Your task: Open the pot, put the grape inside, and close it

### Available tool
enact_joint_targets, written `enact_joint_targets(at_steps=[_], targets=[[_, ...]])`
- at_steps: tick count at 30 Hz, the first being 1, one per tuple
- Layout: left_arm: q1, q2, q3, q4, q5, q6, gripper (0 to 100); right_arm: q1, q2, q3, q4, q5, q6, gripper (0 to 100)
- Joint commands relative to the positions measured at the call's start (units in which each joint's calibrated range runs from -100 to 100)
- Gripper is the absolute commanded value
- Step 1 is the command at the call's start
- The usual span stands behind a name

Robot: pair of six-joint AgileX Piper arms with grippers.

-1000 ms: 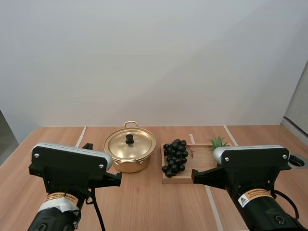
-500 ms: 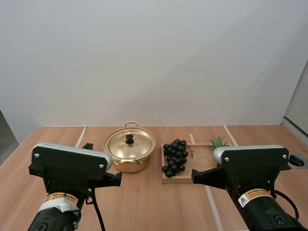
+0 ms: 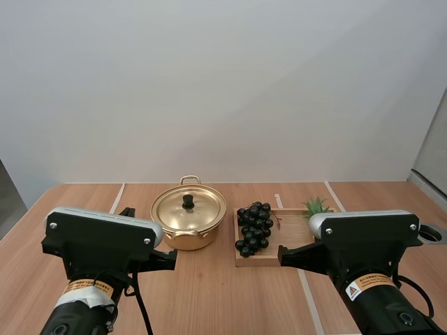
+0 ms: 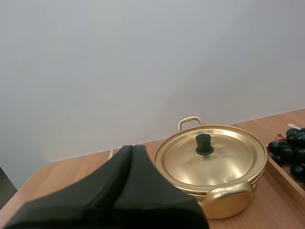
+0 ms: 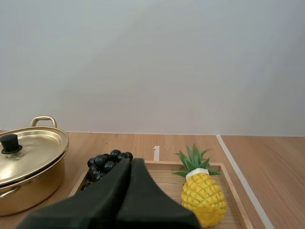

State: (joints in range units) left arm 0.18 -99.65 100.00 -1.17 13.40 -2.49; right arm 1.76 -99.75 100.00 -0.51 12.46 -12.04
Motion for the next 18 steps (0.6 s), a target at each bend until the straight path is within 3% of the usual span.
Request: enact_joint_targets(at_steps=[1, 5, 7, 9, 11, 13, 16, 18], targets=[[-0.13, -0.3, 0.0, -0.3, -1.9, 0.0, 0, -0.2, -0.3, 0.0, -0.7, -2.0, -0.2, 0], [-0.13, -0.3, 0.0, -0.2, -14.5, 1.1, 0, -0.2, -0.3, 0.0, -9.3, -10.6, -8.5, 0], [-0.13, -0.3, 0.0, -0.2, -30.4, 1.1, 0, -0.2, -0.3, 0.0, -16.7, -22.0, -13.8, 0], [-0.13, -0.3, 0.0, -0.1, -47.4, 4.4, 0, -0.2, -0.3, 0.0, -17.4, -39.2, -16.3, 0], [-0.13, -0.3, 0.0, -0.1, -58.7, 9.7, 0, -0.2, -0.3, -0.5, -13.5, -46.9, -16.3, 0], [-0.13, -0.3, -1.1, -1.5, -61.4, 12.2, 0, -0.2, -0.3, -4.7, -3.7, -48.5, -16.3, 0], [-0.13, -0.3, -6.9, -7.3, -55.6, 13.5, 0, -0.2, 0.1, -12.3, 8.7, -40.0, -20.1, 0], [-0.13, -0.3, -11.6, -11.2, -47.9, 15.1, 0, -0.2, 2.6, -18.2, 12.9, -30.7, -23.1, 0]])
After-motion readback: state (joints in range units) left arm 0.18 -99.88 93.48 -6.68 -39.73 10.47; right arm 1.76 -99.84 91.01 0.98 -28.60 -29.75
